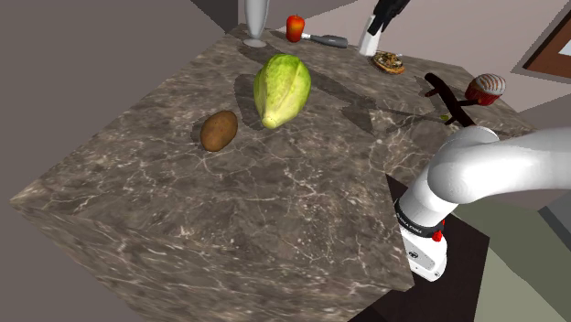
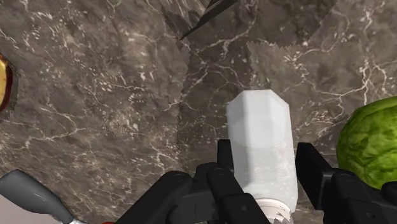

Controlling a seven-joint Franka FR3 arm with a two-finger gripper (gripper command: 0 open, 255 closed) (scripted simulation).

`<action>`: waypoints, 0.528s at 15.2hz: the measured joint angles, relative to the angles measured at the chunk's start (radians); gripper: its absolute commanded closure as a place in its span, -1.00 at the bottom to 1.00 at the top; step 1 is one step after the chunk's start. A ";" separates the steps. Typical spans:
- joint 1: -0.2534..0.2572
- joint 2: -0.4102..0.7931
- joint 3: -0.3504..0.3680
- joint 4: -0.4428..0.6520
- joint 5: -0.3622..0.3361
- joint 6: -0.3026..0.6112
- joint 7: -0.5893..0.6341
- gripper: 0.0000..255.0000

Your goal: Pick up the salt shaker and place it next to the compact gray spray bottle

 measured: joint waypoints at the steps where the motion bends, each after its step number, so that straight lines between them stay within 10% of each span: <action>1: 0.001 0.006 0.002 0.016 0.001 -0.010 0.001 1.00; 8: 0.001 0.075 -0.020 0.131 -0.003 -0.053 -0.025 1.00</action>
